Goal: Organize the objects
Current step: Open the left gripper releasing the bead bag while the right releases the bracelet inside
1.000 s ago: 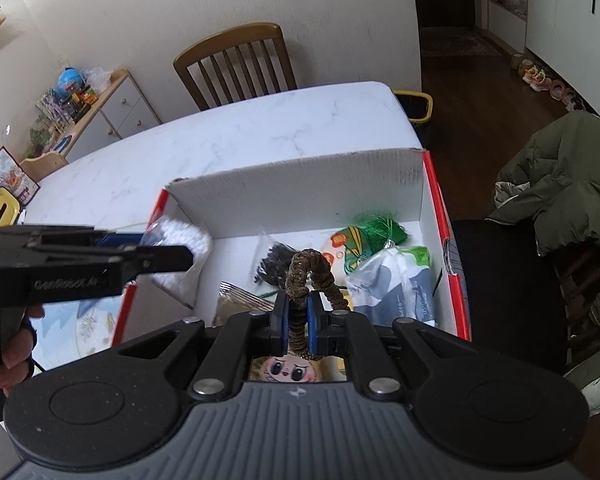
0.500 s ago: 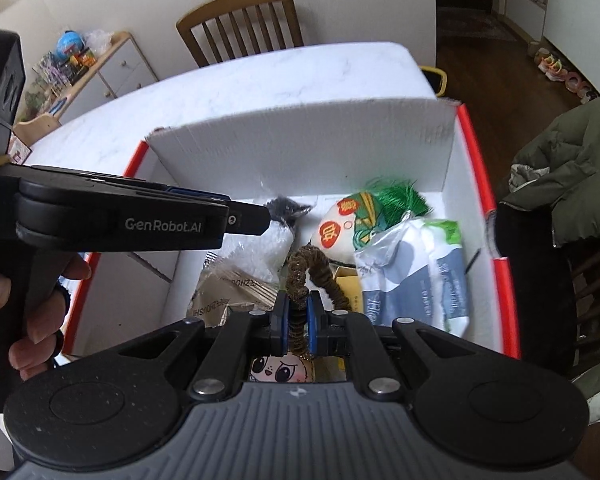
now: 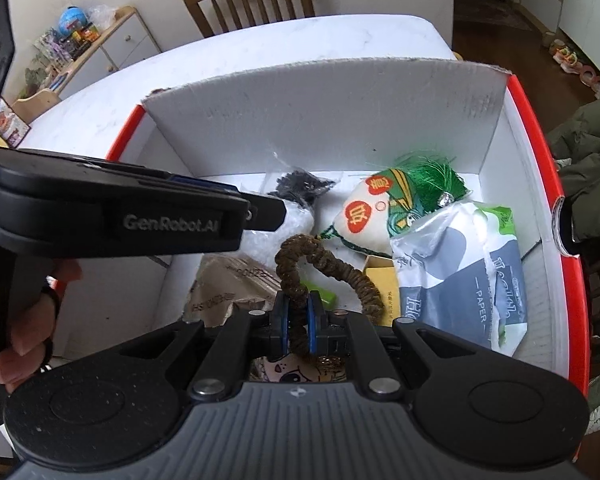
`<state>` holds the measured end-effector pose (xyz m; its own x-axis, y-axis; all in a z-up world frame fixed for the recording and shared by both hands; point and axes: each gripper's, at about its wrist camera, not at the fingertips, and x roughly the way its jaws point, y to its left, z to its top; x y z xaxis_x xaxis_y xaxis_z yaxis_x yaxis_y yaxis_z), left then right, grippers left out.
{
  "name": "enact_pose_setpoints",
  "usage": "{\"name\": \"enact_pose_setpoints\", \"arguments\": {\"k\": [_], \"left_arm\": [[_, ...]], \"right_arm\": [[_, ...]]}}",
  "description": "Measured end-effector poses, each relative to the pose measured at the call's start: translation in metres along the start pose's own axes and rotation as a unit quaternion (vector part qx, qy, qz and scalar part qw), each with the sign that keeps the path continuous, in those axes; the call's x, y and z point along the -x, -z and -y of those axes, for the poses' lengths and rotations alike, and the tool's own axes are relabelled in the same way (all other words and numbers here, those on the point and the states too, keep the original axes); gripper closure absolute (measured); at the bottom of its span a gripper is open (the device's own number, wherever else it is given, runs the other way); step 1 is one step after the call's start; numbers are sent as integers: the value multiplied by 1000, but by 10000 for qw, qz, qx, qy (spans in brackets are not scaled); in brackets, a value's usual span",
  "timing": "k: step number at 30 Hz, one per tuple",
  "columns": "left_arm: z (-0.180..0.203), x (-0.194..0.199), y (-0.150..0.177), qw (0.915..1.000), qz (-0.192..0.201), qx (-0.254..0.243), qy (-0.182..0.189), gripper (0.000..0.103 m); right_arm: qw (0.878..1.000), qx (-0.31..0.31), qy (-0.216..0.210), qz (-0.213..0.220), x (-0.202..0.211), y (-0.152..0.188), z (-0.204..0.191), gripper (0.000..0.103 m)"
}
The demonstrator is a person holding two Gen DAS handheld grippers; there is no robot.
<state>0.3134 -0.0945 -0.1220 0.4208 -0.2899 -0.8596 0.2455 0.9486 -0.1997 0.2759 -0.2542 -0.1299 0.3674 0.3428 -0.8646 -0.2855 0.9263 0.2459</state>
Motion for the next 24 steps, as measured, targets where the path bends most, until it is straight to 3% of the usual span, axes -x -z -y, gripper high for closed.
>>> {"name": "enact_pose_setpoints", "arguments": {"k": [7,9,11,24], "left_arm": [[-1,9,4,10000,78,4,42,65],[0,15,7,9999,116,-10,64,60],[2,21,9,9998,171,-27,56,49],[5,93,32,9961,832,-298,59,29]], "right_arm": [[9999,-22,-118,9,14,0,-2,94],[9999,-48,-161,10,19,2,-1,92],[9998,-63,-168,24,23,3,-2,89],[9986,-41,-286,441,63,14,-5,88]]}}
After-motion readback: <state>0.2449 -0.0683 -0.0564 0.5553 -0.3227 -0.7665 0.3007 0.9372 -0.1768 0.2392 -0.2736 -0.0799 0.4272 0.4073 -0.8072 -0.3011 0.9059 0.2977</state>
